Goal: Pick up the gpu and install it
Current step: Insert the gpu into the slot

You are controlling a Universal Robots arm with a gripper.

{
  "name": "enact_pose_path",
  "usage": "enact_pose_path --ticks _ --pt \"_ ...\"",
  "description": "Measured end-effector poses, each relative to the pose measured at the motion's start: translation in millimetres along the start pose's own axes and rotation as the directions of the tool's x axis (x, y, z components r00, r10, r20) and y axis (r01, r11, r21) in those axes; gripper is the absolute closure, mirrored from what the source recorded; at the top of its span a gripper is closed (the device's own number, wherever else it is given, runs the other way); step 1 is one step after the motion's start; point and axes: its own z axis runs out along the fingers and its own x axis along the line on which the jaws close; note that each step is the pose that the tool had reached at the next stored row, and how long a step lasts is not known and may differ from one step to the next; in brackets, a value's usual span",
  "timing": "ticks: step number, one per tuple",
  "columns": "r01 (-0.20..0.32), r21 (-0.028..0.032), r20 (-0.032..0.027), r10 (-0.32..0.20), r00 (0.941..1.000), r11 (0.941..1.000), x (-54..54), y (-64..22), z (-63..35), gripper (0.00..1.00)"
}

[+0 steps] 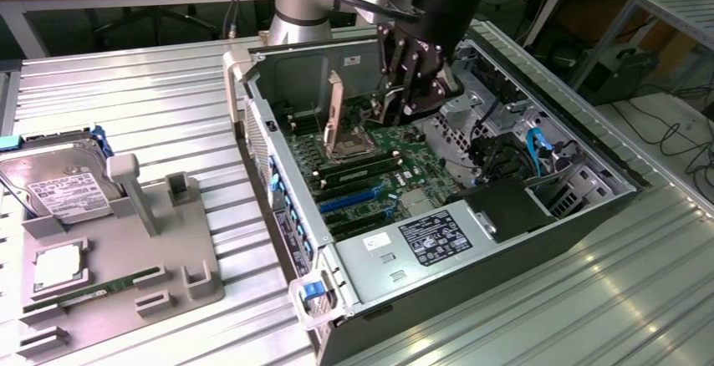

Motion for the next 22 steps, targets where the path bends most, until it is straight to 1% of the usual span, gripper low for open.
enact_pose_path --ticks 2,6,11,17,22 --pt "-0.009 0.0000 0.0001 0.009 1.0000 1.0000 0.0 0.5 4.1 0.72" --pt "-0.031 0.0005 0.0003 0.031 0.9995 0.9995 0.1 0.7 8.7 0.72" --pt "-0.037 0.0006 0.0003 0.037 0.9993 0.9993 0.2 0.6 12.8 0.72" --pt "-0.056 0.0008 0.0005 0.056 0.9984 0.9984 0.1 3.0 19.2 0.72" --pt "-0.058 0.0007 0.0005 0.058 0.9983 0.9983 0.2 3.1 21.9 0.72"
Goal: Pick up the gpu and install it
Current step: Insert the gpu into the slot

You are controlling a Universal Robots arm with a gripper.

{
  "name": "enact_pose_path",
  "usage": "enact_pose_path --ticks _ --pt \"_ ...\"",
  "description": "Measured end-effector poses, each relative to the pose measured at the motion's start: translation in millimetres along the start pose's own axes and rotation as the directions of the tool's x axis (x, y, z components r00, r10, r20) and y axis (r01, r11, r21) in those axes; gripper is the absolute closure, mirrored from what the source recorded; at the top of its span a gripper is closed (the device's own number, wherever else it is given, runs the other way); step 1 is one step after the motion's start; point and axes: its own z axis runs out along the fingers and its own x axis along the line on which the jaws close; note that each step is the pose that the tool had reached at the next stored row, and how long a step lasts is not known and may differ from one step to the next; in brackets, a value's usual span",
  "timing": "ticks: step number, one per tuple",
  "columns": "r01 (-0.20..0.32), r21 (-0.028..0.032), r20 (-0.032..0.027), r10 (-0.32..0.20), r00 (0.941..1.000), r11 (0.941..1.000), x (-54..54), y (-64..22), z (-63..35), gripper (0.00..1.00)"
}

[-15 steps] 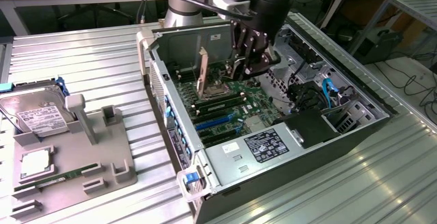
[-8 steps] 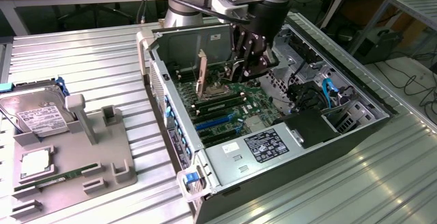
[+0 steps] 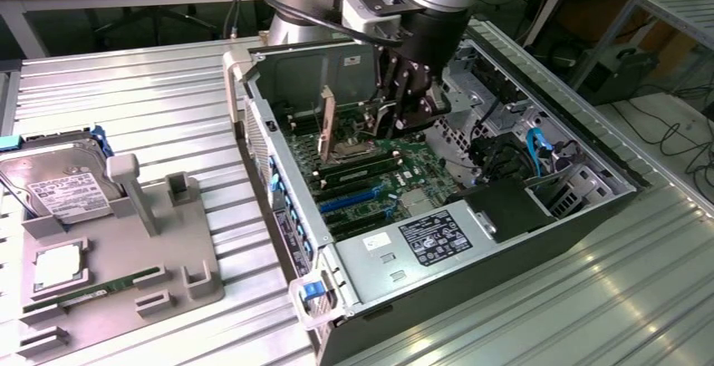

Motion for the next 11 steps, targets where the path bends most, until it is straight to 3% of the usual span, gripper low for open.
enact_pose_path --ticks 11 --pt "-0.008 0.0001 0.0000 0.008 1.0000 1.0000 0.2 0.4 9.3 0.72"
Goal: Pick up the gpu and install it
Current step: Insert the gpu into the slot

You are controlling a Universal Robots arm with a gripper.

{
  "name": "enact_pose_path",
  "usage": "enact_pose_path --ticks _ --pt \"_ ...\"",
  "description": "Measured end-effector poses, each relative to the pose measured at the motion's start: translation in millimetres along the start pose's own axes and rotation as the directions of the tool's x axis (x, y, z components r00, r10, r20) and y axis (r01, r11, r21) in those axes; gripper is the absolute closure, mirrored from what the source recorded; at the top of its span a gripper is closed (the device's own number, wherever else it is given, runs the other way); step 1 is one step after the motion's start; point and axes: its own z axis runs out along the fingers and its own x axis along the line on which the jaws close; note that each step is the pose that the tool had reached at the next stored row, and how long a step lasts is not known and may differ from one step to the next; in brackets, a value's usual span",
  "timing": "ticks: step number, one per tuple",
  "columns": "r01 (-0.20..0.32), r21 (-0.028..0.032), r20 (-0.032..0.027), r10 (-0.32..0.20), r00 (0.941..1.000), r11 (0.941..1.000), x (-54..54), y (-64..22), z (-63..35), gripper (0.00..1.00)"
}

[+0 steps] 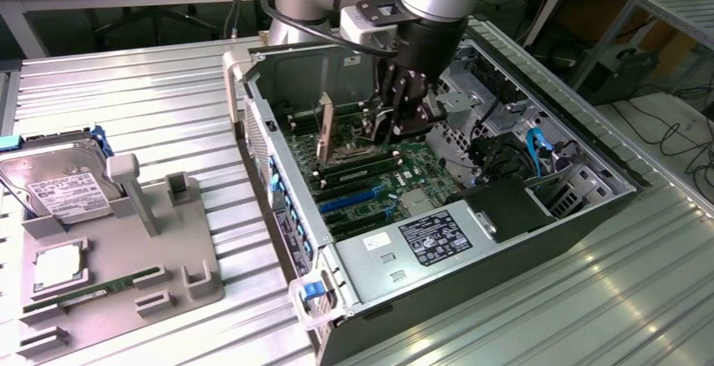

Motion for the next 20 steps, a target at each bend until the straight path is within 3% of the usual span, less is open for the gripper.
enact_pose_path --ticks 20 --pt "-0.005 0.0000 0.0001 0.005 1.0000 1.0000 0.2 -0.1 11.2 0.72"
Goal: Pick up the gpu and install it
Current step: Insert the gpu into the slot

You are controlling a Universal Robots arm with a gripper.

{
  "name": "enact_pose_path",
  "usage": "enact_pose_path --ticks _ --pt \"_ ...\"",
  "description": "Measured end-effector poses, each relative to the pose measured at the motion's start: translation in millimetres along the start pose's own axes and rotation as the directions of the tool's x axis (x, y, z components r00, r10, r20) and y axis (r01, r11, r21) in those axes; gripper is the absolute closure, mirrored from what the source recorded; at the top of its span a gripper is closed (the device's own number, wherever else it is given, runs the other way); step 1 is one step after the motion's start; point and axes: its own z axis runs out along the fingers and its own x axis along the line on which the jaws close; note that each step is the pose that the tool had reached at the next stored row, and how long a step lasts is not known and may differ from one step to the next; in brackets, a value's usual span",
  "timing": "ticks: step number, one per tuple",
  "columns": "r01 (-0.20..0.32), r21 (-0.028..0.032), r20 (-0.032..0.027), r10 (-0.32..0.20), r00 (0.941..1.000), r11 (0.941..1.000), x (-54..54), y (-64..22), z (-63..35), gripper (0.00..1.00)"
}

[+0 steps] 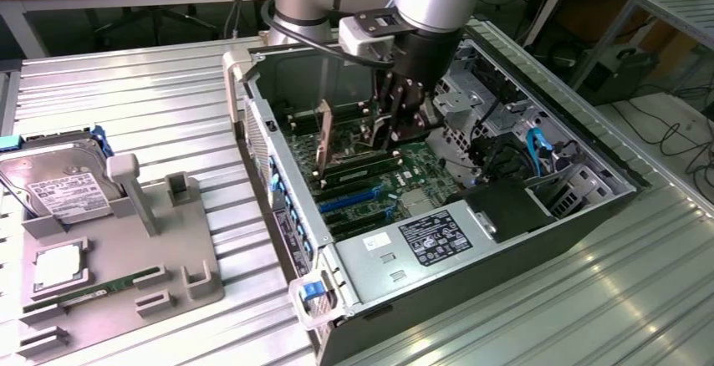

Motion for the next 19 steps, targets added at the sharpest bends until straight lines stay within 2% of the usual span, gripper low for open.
enact_pose_path --ticks 19 --pt "-0.007 0.0002 0.0002 0.007 1.0000 1.0000 0.2 2.6 11.3 0.72"
